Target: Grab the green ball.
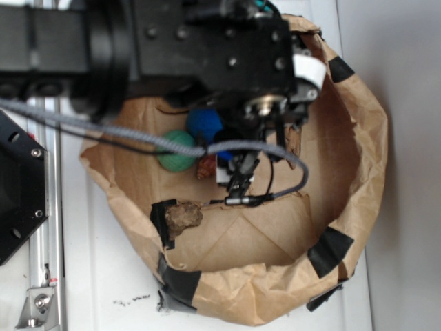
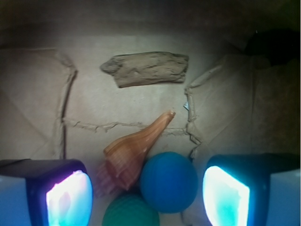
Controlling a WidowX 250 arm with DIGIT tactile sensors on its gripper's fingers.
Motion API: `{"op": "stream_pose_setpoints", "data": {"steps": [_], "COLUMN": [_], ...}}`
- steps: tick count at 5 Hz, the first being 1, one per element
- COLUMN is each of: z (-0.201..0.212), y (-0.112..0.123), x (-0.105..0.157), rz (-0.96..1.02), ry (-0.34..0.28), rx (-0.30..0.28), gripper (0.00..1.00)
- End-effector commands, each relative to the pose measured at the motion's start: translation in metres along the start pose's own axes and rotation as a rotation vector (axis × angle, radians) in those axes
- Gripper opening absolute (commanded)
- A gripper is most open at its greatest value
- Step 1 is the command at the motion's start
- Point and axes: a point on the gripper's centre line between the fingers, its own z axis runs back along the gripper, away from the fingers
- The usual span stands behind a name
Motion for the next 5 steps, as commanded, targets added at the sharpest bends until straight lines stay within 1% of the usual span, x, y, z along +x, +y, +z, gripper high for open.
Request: {"op": "stream_pose_setpoints", "data": {"steps": [1, 3, 5], "z": [0.019, 0.033, 0.040], "y": [0.002, 0.002, -0.004], "x": [0.009, 0.007, -0.011], "rz": [-0.018, -0.015, -0.030], "ry": [-0.060, -0.086, -0.107], "rx": [-0.008, -0.062, -0.072], "gripper": [1.00, 1.00, 1.00]}}
